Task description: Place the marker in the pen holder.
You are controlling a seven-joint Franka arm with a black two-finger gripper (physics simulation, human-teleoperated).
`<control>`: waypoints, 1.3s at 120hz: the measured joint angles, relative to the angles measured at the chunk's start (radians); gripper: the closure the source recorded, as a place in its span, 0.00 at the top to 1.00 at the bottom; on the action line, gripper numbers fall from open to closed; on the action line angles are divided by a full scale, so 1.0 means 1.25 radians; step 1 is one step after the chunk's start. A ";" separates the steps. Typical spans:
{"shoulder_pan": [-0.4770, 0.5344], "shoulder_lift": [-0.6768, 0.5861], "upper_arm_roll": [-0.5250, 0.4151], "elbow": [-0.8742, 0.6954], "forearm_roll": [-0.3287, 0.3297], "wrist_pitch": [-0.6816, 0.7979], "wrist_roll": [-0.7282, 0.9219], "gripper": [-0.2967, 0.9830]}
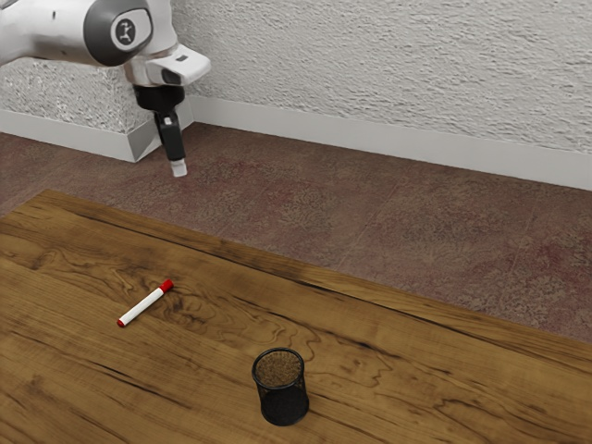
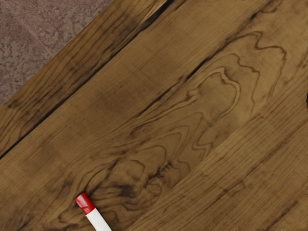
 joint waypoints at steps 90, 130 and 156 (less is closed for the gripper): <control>0.065 -0.063 0.049 -0.296 0.016 0.208 -0.137 0.76; 0.089 0.030 0.071 -0.389 0.024 0.402 -0.265 0.53; 0.099 0.103 0.072 -0.412 0.025 0.508 -0.337 0.48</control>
